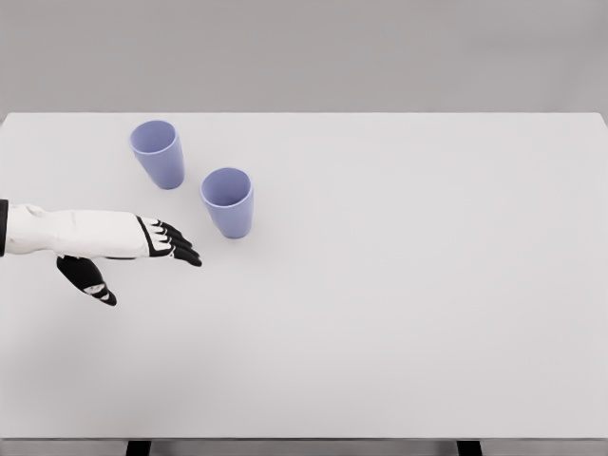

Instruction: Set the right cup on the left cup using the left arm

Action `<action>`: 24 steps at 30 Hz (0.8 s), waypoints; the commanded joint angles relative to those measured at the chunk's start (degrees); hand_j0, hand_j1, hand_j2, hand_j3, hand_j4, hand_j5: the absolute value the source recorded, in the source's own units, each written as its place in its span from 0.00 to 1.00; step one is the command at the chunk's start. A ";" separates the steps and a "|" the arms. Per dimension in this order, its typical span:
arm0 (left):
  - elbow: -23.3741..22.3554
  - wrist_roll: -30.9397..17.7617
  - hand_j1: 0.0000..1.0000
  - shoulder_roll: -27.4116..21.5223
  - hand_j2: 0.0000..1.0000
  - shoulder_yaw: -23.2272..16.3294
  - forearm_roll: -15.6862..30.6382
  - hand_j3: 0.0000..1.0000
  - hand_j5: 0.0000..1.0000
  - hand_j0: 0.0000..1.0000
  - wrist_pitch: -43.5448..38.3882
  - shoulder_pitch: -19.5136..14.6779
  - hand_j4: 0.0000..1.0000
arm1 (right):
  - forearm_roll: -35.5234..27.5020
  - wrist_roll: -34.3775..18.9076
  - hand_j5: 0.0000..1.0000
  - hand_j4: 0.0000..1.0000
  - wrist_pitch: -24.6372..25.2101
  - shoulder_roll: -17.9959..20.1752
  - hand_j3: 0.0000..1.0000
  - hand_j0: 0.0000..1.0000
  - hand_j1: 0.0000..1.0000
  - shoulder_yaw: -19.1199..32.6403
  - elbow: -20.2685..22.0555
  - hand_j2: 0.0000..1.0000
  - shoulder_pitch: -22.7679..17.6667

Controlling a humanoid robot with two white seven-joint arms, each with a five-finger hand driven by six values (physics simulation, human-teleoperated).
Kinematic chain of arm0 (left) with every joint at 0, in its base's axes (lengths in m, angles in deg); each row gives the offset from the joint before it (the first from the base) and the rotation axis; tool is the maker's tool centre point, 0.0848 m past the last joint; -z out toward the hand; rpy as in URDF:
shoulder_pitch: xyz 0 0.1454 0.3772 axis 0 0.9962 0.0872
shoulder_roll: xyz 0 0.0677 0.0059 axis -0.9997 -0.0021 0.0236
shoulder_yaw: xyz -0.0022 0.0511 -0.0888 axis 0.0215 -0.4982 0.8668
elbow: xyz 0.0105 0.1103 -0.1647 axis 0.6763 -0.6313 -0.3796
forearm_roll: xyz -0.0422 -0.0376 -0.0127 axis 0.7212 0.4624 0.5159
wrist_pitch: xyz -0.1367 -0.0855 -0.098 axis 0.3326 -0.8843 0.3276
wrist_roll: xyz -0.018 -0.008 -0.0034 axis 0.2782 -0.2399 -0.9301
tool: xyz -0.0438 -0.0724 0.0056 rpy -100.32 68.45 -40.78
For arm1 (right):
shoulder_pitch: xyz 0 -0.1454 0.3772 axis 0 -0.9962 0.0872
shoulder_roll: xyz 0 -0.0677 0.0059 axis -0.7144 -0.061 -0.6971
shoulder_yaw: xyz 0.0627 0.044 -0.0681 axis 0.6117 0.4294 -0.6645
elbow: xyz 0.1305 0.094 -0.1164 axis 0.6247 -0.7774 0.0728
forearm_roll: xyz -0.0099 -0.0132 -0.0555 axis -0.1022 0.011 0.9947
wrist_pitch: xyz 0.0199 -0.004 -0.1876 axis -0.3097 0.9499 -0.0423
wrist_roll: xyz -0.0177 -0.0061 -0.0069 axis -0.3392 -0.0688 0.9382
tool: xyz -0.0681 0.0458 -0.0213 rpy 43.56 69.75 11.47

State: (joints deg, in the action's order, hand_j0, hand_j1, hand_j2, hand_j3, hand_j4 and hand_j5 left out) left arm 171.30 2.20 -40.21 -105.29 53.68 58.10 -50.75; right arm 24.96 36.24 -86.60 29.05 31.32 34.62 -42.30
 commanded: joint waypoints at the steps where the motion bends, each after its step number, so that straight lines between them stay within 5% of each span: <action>1: 0.01 0.02 1.00 -0.03 1.00 0.01 0.30 1.00 1.00 1.00 -0.14 0.00 1.00 | 0.02 -0.17 1.00 1.00 -0.01 0.00 1.00 1.00 1.00 -0.03 -0.06 1.00 0.00; 3: -1.13 0.02 1.00 0.40 1.00 0.10 0.47 1.00 1.00 1.00 -0.14 -0.61 1.00 | 0.02 0.01 1.00 1.00 -0.01 0.00 1.00 1.00 1.00 0.14 0.03 1.00 -0.18; 6: -10.89 0.02 1.00 6.38 1.00 0.10 1.00 1.00 1.00 1.00 -0.14 -7.38 1.00 | 0.02 0.01 1.00 1.00 -0.01 0.00 1.00 1.00 1.00 0.06 0.03 1.00 -0.18; 10: -11.77 0.02 1.00 6.73 1.00 0.10 2.06 1.00 1.00 1.00 -0.14 -11.16 1.00 | 0.02 0.01 1.00 1.00 -0.01 0.00 1.00 1.00 1.00 0.06 0.03 1.00 -0.18; 16: -20.55 0.02 1.00 14.29 1.00 0.10 0.65 1.00 1.00 1.00 -0.14 -12.39 1.00 | 0.02 -0.08 1.00 1.00 -0.01 0.00 1.00 1.00 1.00 0.06 0.03 1.00 -0.18; 24: -26.09 0.02 1.00 21.32 1.00 -1.49 -0.58 1.00 1.00 1.00 -0.14 -14.50 1.00 | 0.02 -0.08 1.00 1.00 -0.01 0.00 1.00 1.00 1.00 -0.03 0.03 1.00 -0.26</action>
State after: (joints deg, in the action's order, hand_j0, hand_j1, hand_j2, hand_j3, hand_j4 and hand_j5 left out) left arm 146.72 2.20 -20.74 -106.41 53.04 58.12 -65.17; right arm 24.96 36.23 -86.60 29.05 31.39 34.65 -42.47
